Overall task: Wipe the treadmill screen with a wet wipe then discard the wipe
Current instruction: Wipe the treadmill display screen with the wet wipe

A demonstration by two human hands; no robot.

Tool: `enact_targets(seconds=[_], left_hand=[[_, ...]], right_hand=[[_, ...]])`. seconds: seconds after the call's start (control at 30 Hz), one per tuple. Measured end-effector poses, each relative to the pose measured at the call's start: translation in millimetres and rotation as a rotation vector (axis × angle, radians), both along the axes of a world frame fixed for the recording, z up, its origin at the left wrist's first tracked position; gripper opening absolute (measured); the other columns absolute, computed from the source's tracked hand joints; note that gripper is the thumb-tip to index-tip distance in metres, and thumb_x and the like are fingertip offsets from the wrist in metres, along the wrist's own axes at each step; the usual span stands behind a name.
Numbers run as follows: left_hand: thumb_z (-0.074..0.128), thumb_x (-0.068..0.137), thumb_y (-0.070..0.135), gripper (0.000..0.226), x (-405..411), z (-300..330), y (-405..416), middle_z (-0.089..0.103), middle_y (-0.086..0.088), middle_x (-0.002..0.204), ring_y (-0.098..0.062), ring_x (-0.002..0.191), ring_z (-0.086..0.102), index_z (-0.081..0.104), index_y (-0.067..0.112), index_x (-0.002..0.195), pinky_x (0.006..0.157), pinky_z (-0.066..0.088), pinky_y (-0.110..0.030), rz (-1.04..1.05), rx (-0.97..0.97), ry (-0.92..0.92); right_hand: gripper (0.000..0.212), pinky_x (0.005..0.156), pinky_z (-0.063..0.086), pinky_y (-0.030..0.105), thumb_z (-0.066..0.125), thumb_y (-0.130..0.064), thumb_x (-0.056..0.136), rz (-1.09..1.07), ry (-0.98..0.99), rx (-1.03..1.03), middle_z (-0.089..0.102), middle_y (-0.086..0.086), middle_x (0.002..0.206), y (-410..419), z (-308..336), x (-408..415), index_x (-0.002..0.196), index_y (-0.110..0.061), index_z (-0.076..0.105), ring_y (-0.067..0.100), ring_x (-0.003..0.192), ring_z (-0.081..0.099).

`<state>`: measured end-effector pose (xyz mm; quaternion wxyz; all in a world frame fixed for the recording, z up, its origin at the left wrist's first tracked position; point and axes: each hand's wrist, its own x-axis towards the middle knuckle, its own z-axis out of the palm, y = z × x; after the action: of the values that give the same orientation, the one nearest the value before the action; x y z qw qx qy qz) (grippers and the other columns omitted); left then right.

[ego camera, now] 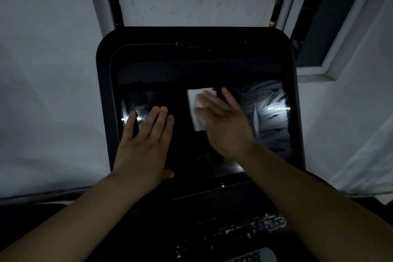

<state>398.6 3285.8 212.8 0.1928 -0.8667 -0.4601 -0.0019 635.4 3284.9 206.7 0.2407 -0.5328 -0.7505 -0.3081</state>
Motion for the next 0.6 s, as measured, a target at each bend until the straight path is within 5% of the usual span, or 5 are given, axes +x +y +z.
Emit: enact_targets(seconds=[0.3,0.47,0.6], left_hand=[[0.049,0.08,0.083,0.131,6,3,-8,-0.038,-0.015,0.159,-0.027,0.148,-0.035,-0.033,0.01,0.151,0.122,-0.013,-0.057,0.011,-0.035,-0.095],[0.061,0.072,0.081,0.134,39,6,-14,-0.012,-0.018,0.168,-0.028,0.156,-0.012,-0.006,0.007,0.161,0.125,-0.001,-0.056,-0.07,0.045,-0.223],[0.049,0.081,0.082,0.127,65,15,-15,-0.03,-0.016,0.165,-0.026,0.153,-0.027,-0.022,0.008,0.157,0.123,-0.009,-0.055,-0.056,0.023,-0.179]], right_hand=[[0.041,0.125,0.021,0.054,0.044,-0.021,0.091,-0.159,0.03,-0.019,0.06,0.014,0.144,-6,10,67,0.121,-0.01,0.07,0.029,0.141,0.05],[0.037,0.124,0.026,0.054,0.048,-0.014,0.087,-0.013,-0.019,0.036,0.064,0.014,0.139,-3,6,37,0.113,-0.008,0.074,0.027,0.138,0.055],[0.038,0.127,0.019,0.05,0.047,-0.015,0.09,-0.046,-0.039,0.002,0.062,0.011,0.143,-8,9,81,0.118,-0.012,0.073,0.024,0.139,0.053]])
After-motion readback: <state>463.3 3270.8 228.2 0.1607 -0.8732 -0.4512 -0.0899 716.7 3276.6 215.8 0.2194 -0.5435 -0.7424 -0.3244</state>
